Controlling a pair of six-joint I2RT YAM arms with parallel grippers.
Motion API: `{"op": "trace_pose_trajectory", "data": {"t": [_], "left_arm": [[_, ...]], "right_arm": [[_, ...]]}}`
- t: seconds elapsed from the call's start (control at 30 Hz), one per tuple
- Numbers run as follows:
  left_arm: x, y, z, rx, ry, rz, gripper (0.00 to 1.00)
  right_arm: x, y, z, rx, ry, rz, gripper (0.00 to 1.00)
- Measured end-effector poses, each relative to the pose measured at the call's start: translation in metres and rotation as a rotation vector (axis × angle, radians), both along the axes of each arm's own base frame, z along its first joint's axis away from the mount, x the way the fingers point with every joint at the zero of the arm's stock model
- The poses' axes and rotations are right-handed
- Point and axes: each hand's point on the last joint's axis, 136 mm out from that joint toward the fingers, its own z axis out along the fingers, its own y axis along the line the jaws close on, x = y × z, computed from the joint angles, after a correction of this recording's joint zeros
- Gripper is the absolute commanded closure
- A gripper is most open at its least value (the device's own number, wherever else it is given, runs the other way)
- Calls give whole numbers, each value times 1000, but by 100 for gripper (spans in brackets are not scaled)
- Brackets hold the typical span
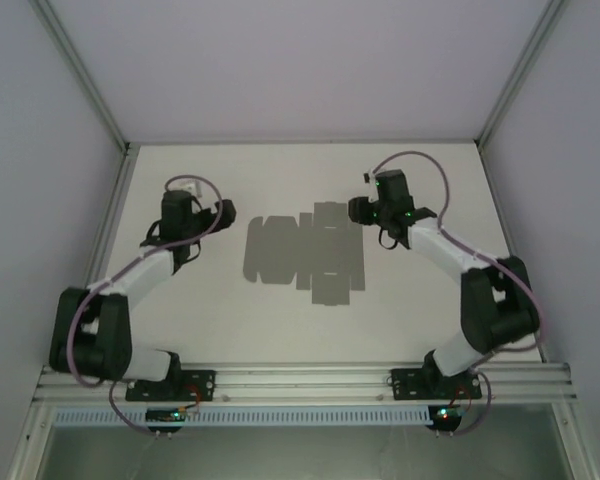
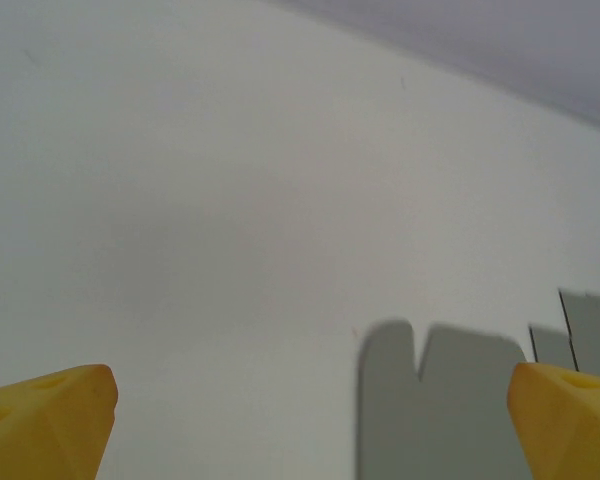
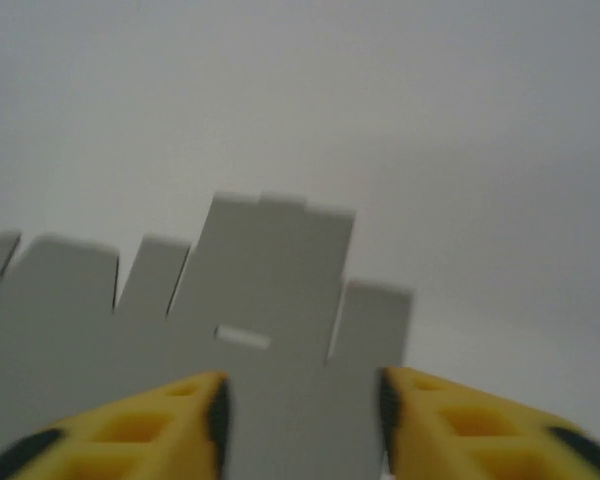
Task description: Assemble paper box
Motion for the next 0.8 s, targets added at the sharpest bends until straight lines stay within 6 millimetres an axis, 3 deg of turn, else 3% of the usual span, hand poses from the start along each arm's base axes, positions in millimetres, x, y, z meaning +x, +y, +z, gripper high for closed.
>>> {"op": "trace_pose_trajectory", "data": {"t": [0.13,0.3,0.5,0.67,0.8], "left_arm": [[0,-30,-25,-50,137,-92,0],[-5,-58,-50,-107,273,-186,0],[-19,-70,-76,-147,411,-240,0],[-38,-88,-89,-214,514,-321,7],[-40,-94,-88,-248,548,-347,8]], "right_arm": [[-12,11,-58,24,203,13,82],[-21,10,-102,22,367,-27,83],[-20,4,-107,49,405,-83,88],[-21,5,-108,77,415,-101,89],[-20,6,-109,94,410,-105,89]]}}
